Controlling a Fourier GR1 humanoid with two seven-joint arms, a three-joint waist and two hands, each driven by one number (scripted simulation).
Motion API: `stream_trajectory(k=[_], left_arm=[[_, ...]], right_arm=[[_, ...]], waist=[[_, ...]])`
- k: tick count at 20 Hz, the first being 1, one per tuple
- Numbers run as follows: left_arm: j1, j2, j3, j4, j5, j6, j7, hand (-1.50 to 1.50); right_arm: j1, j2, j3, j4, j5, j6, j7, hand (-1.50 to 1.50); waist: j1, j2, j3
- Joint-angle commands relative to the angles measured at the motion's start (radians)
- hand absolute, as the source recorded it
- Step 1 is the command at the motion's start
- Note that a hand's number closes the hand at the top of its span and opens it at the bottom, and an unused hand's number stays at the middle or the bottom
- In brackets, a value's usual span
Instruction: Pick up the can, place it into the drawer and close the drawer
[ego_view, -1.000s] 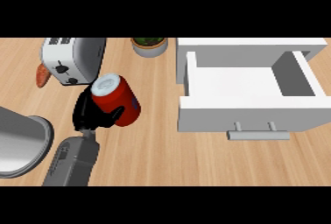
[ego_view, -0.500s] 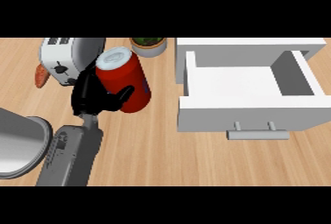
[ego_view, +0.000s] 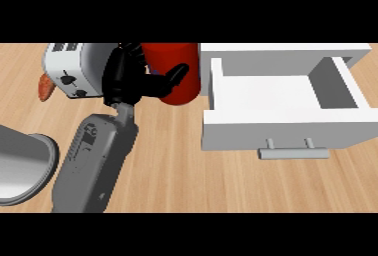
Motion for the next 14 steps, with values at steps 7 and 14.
stream_trajectory(k=[7,14], left_arm=[[-0.281,-0.001,-0.04,0.213,0.039,0.14,0.007,1.5],[-0.385,-0.001,-0.109,0.28,0.086,0.238,0.009,1.5]], right_arm=[[-0.005,0.01,0.066,0.012,0.03,-0.013,-0.02,-1.5],[-0.034,-0.012,-0.023,0.027,-0.031,0.002,0.027,-1.5]], waist=[[-0.011,0.002,0.0],[-0.008,0.0,0.0]])
